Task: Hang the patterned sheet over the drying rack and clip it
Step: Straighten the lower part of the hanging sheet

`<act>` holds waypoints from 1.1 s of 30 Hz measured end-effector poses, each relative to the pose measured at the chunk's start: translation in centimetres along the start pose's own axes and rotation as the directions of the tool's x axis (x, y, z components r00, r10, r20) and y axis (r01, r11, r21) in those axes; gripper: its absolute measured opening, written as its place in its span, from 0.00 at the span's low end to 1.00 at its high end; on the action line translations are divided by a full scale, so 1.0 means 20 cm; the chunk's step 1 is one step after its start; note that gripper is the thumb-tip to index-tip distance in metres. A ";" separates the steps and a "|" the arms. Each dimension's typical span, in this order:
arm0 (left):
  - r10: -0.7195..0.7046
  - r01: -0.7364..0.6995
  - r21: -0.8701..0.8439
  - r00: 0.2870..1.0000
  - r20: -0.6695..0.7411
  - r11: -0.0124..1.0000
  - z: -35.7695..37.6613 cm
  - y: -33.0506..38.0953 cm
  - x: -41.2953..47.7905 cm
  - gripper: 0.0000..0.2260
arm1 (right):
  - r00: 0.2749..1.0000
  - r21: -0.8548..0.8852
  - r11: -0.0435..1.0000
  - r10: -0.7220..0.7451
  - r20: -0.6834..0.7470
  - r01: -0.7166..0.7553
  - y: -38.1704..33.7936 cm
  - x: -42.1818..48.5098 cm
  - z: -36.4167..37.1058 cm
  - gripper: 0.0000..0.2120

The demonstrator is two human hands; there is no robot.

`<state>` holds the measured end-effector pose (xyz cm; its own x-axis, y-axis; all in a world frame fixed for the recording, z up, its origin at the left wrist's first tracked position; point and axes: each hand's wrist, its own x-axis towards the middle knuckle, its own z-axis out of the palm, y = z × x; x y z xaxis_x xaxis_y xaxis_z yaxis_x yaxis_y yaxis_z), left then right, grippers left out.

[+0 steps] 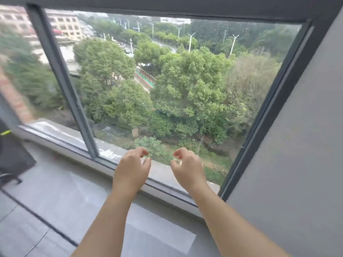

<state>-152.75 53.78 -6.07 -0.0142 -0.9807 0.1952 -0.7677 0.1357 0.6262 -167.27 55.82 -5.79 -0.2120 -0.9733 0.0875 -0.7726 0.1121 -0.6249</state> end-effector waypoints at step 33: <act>-0.609 0.913 -0.306 -0.085 -0.789 0.268 -0.37 -0.20 -0.95 0.12 | -0.274 0.745 0.216 -0.837 0.475 0.631 -0.85 -0.36 0.82 0.15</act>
<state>-144.74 73.00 -6.72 0.9739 0.1122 0.1972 -0.0229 -0.8162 0.5773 -142.85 57.65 -8.45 0.9884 0.0776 0.1304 0.1449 -0.7391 -0.6578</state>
